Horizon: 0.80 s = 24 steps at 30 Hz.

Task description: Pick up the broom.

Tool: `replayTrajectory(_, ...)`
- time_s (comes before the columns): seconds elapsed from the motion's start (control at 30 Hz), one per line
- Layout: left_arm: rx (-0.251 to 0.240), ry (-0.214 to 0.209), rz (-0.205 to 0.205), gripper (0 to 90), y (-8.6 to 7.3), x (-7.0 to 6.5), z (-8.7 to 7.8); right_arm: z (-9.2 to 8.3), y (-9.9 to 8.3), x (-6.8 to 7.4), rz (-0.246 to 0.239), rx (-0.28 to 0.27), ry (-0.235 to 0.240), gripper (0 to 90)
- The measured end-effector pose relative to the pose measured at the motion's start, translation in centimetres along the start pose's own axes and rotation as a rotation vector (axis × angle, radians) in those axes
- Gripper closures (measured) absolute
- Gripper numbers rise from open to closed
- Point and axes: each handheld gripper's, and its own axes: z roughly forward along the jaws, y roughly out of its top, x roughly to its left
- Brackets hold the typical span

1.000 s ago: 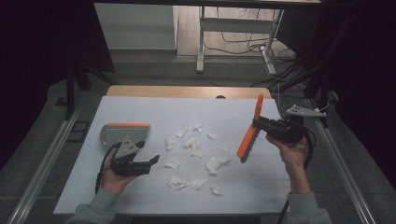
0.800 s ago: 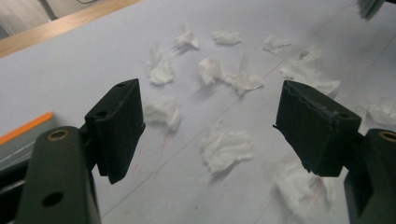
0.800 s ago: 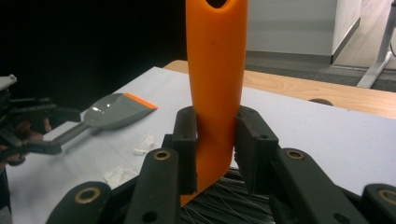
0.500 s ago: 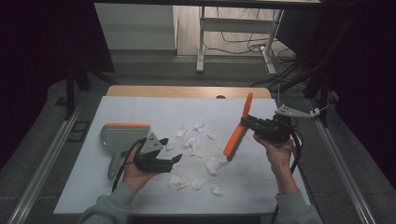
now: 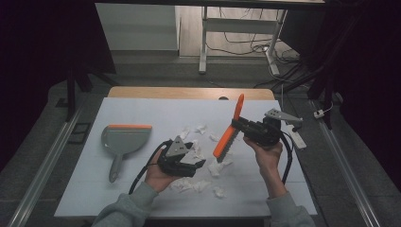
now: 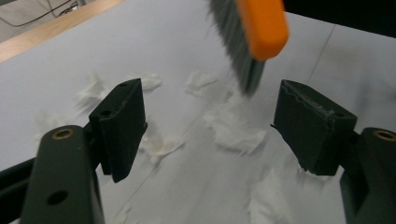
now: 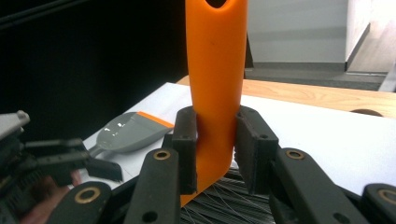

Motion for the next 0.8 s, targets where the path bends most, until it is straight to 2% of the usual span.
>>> replayTrajectory(0.2, 0.021, -0.008, 0.021, 27.5, 0.3, -0.7, 1.5, 1.0, -0.6, 0.5, 0.014, 0.005, 0.01, 70.5)
replayTrajectory(0.43, 0.023, -0.011, 0.003, 32.1, 0.2, -0.9, 2.6, 1.9, -1.3, 1.0, 0.047, -0.014, 0.016, 70.4)
replayTrajectory(0.5, 0.017, 0.001, 0.007, 37.2, 0.1, -0.9, 2.7, 2.2, -1.5, 1.1, 0.057, -0.019, 0.024, 70.4)
replayTrajectory(0.53, 0.019, 0.017, -0.002, 39.1, 0.0, -0.8, 2.9, 2.3, -1.7, 1.2, 0.062, -0.021, 0.025, 70.4)
replayTrajectory(0.63, 0.015, 0.03, -0.014, 49.7, -0.1, -0.6, 3.1, 2.7, -2.0, 1.3, 0.084, -0.024, 0.034, 70.4)
replayTrajectory(0.67, 0.015, 0.038, -0.015, 49.7, -0.2, -0.5, 3.2, 2.7, -2.0, 1.3, 0.084, -0.024, 0.034, 70.4)
replayTrajectory(0.7, 0.014, 0.045, -0.017, 56.8, -0.3, -0.4, 3.3, 3.0, -2.3, 1.4, 0.098, -0.02, 0.039, 70.4)
replayTrajectory(0.8, 0.012, 0.064, -0.017, 66.1, -0.4, -0.2, 3.3, 3.3, -2.5, 1.6, 0.111, -0.016, 0.046, 70.4)
